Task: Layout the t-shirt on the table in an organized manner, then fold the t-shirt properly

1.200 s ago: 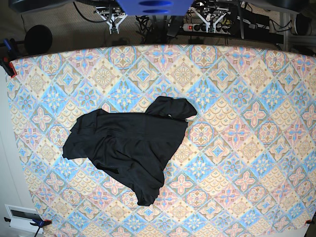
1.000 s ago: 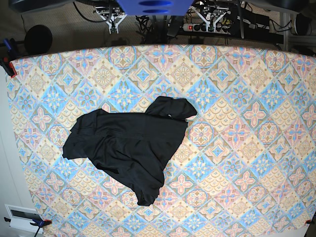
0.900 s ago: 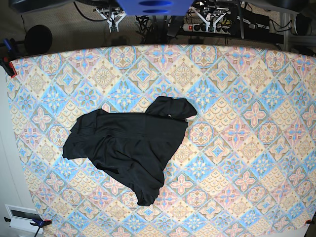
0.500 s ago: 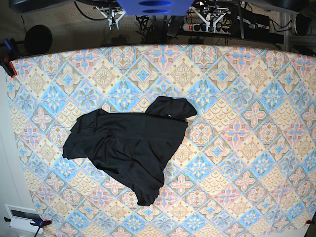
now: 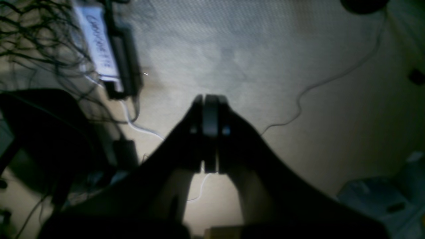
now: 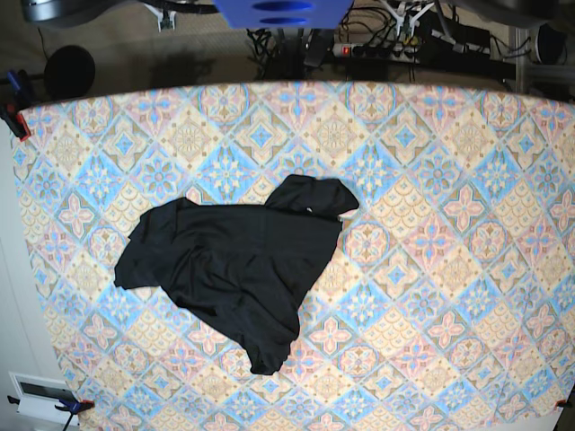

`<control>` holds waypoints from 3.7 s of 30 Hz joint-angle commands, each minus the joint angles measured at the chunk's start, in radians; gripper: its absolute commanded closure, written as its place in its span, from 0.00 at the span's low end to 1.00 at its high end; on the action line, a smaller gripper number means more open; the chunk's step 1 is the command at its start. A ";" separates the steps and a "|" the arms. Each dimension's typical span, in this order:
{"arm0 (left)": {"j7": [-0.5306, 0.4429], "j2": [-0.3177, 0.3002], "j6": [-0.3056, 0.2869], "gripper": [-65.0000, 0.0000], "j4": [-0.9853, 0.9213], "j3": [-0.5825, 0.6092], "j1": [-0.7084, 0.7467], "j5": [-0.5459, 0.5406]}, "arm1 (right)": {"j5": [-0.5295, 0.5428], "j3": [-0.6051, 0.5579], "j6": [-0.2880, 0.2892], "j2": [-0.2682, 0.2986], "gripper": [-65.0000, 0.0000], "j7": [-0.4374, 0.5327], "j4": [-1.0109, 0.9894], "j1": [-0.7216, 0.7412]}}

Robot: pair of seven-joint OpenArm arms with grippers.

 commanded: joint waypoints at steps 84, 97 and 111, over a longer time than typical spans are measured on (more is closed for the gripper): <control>0.521 -0.014 0.000 0.99 0.641 0.368 -0.762 -0.474 | 0.391 0.164 0.011 0.124 1.00 -0.358 1.412 -0.328; 0.518 -0.236 -0.001 1.00 0.749 0.012 -0.763 -0.474 | 0.391 0.161 0.012 0.124 1.00 -0.510 1.412 -0.210; 0.614 -0.337 -0.001 0.72 0.617 -0.175 -0.806 -0.480 | 0.391 0.038 0.014 0.124 1.00 -0.533 1.412 -0.122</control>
